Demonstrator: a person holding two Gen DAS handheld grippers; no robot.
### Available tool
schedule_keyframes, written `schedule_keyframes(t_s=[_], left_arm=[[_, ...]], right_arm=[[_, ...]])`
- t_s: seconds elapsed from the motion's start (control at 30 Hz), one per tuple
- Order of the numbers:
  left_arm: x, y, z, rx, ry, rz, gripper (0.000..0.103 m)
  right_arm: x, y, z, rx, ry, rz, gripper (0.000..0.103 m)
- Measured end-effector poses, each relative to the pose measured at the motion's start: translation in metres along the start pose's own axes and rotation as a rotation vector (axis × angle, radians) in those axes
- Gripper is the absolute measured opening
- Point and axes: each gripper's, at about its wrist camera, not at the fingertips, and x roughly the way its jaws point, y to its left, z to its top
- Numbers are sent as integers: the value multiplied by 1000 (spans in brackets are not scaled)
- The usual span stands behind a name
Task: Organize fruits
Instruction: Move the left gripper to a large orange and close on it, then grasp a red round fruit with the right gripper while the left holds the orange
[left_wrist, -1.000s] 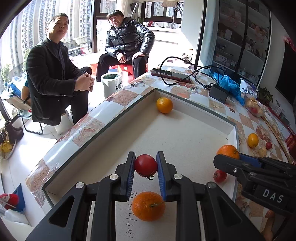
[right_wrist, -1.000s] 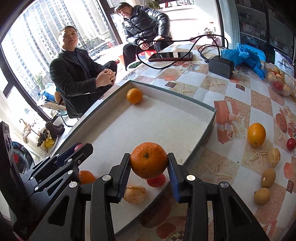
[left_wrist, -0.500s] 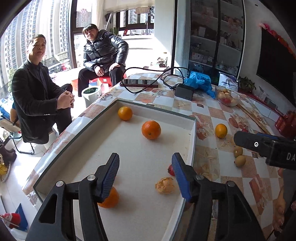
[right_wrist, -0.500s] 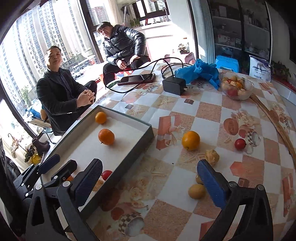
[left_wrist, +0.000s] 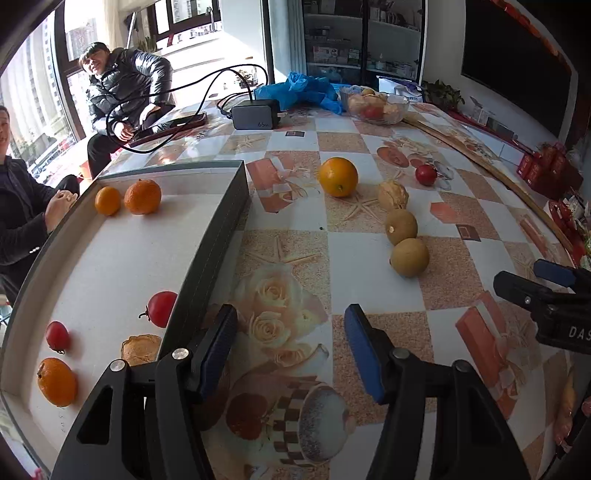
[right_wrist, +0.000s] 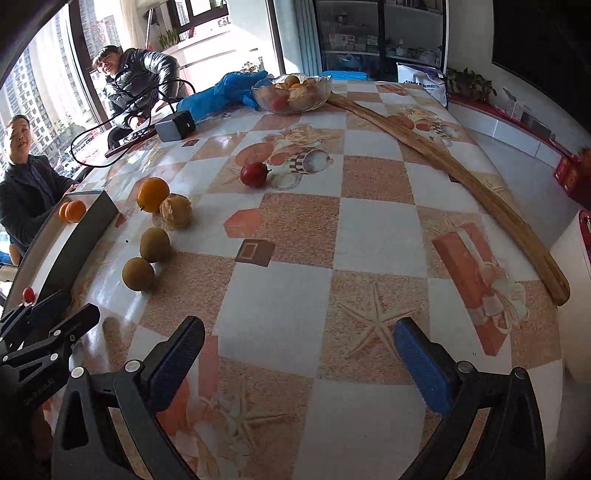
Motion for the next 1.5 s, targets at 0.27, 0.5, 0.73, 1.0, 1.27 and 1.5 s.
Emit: schedule_keyframes(t_s=[0.27,0.5,0.73,1.0,1.27,1.5], left_arm=[[1,-8,55,-28,-21,-40,65],[43,-32,100,1,30,-25,64],[80,-36,108,-10,104,-18,45],[64,-23,95,-76,65,-2,38],[10,-15,47,-67,-27,16,38],[-4,-15,1,-86,-15,40,38]], right_arm=[[-5,-9,-4,35,-44,59,103],[-6,-13,-4,58,-57,92,103],[-7,-13,-4,65,-62,102,103],[-5,-11,-2,44,-44,80,103],[20,-11,34,27,19,44,103],[59,16,74,-71,-1,-17,103]])
